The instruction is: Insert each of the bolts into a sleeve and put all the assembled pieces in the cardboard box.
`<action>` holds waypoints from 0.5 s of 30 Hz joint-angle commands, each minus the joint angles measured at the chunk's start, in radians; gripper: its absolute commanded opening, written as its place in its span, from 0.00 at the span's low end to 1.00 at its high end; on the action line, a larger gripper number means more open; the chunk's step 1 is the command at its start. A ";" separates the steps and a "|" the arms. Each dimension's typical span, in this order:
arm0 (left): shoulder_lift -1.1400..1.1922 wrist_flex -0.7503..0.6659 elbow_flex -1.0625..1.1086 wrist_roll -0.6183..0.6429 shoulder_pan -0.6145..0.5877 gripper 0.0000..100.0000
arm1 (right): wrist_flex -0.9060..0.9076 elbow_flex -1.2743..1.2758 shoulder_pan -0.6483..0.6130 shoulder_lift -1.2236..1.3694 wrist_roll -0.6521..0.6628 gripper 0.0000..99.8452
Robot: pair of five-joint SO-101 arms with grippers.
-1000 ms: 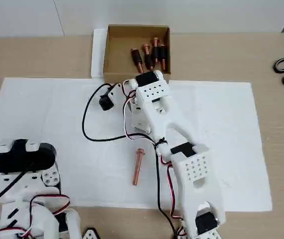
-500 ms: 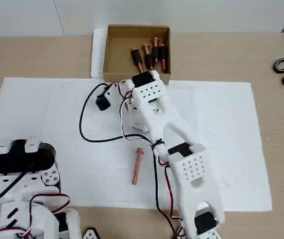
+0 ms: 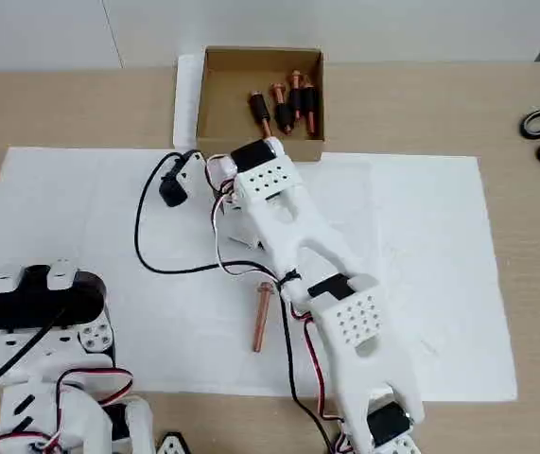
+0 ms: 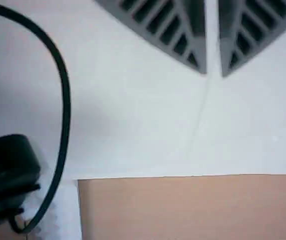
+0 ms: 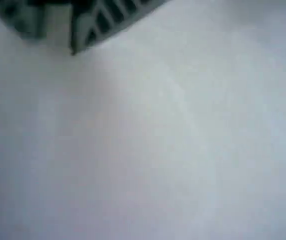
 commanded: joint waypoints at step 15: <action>-0.003 -0.026 -0.008 0.000 0.005 0.01 | 0.084 -0.250 0.036 -0.010 -0.012 0.13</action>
